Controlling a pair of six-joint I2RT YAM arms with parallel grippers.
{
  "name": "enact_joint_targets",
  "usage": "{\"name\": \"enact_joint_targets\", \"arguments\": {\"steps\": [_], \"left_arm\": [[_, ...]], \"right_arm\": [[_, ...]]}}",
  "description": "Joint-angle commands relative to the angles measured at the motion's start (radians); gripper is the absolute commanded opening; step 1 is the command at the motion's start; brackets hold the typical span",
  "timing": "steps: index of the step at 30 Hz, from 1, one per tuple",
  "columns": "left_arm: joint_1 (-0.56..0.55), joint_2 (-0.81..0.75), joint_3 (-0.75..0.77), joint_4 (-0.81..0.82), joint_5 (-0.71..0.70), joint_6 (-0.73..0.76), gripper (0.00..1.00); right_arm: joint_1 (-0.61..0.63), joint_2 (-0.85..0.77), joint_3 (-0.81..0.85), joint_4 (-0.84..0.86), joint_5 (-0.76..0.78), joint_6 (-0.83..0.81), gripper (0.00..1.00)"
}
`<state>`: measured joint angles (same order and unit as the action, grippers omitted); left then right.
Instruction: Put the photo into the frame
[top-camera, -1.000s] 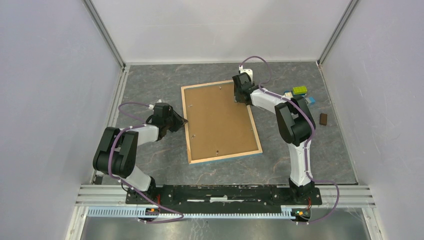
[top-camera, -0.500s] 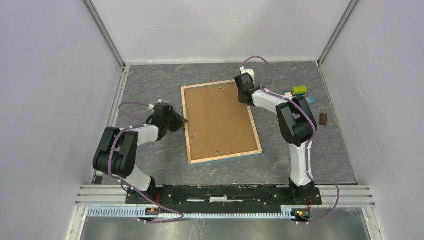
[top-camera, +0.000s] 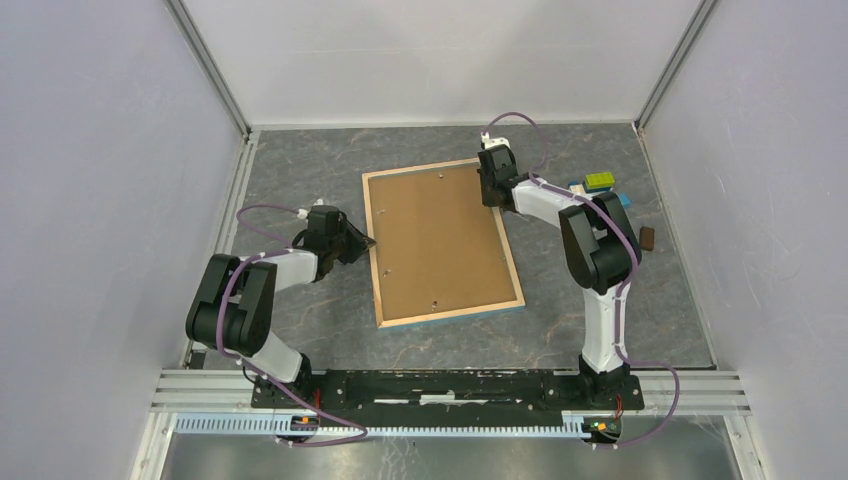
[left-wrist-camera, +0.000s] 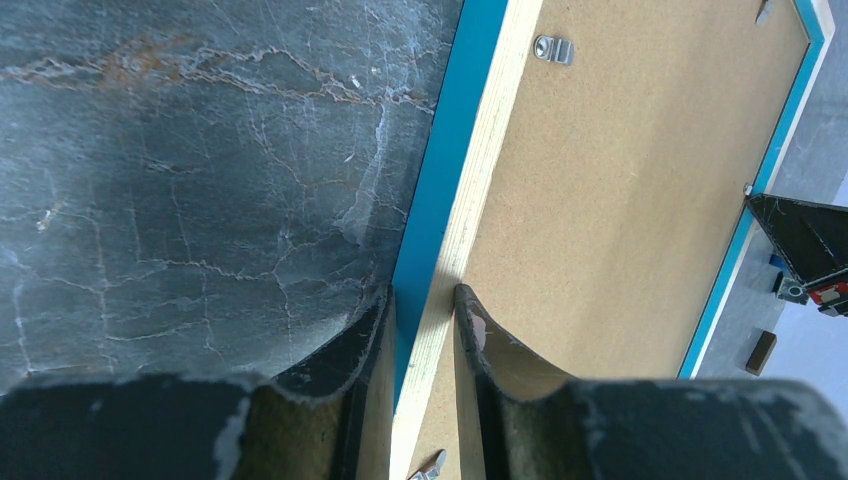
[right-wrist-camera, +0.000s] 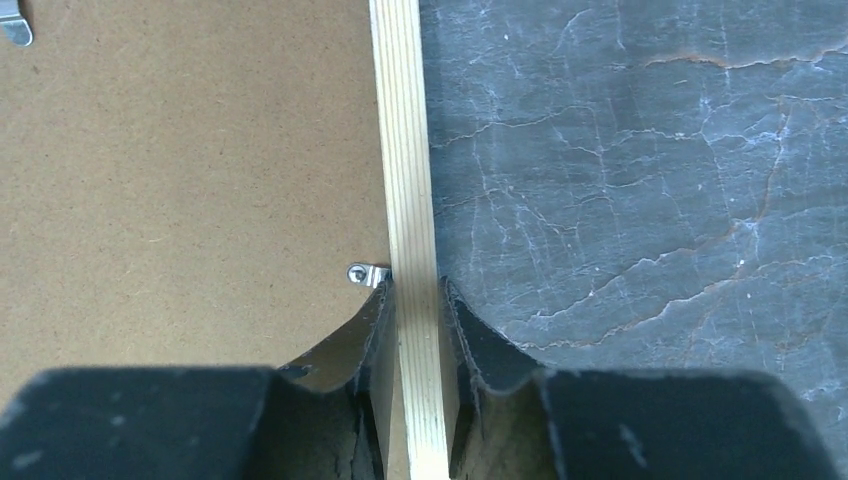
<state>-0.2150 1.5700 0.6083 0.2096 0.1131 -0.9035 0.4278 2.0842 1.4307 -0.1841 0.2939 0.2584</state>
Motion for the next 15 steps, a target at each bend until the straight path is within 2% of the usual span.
{"name": "enact_joint_targets", "arguments": {"steps": [1,2,4,5,8,11,15], "left_arm": [[-0.013,0.019,0.005,-0.079,0.006,0.008,0.12],[-0.014,0.021,0.008,-0.081,0.007,0.008,0.12],[-0.014,0.023,0.011,-0.084,0.008,0.011,0.14],[-0.016,0.022,0.016,-0.084,0.008,0.016,0.21],[-0.027,-0.003,0.014,-0.085,-0.012,0.029,0.44],[-0.030,-0.062,-0.004,-0.108,-0.026,0.034,0.61],[-0.077,-0.196,-0.020,-0.257,-0.083,0.041,0.78]], "right_arm": [[0.004,-0.020,-0.044,0.024,-0.096,-0.002,0.28],[0.004,-0.029,-0.045,0.026,-0.086,-0.007,0.32],[0.004,-0.048,-0.038,0.024,-0.064,-0.029,0.45],[0.004,-0.059,-0.041,0.027,-0.055,-0.041,0.50],[0.004,-0.090,-0.068,0.045,-0.045,-0.059,0.56],[0.002,-0.100,-0.094,0.032,-0.030,-0.042,0.56],[-0.008,-0.117,-0.151,0.030,-0.048,0.016,0.42]]}}
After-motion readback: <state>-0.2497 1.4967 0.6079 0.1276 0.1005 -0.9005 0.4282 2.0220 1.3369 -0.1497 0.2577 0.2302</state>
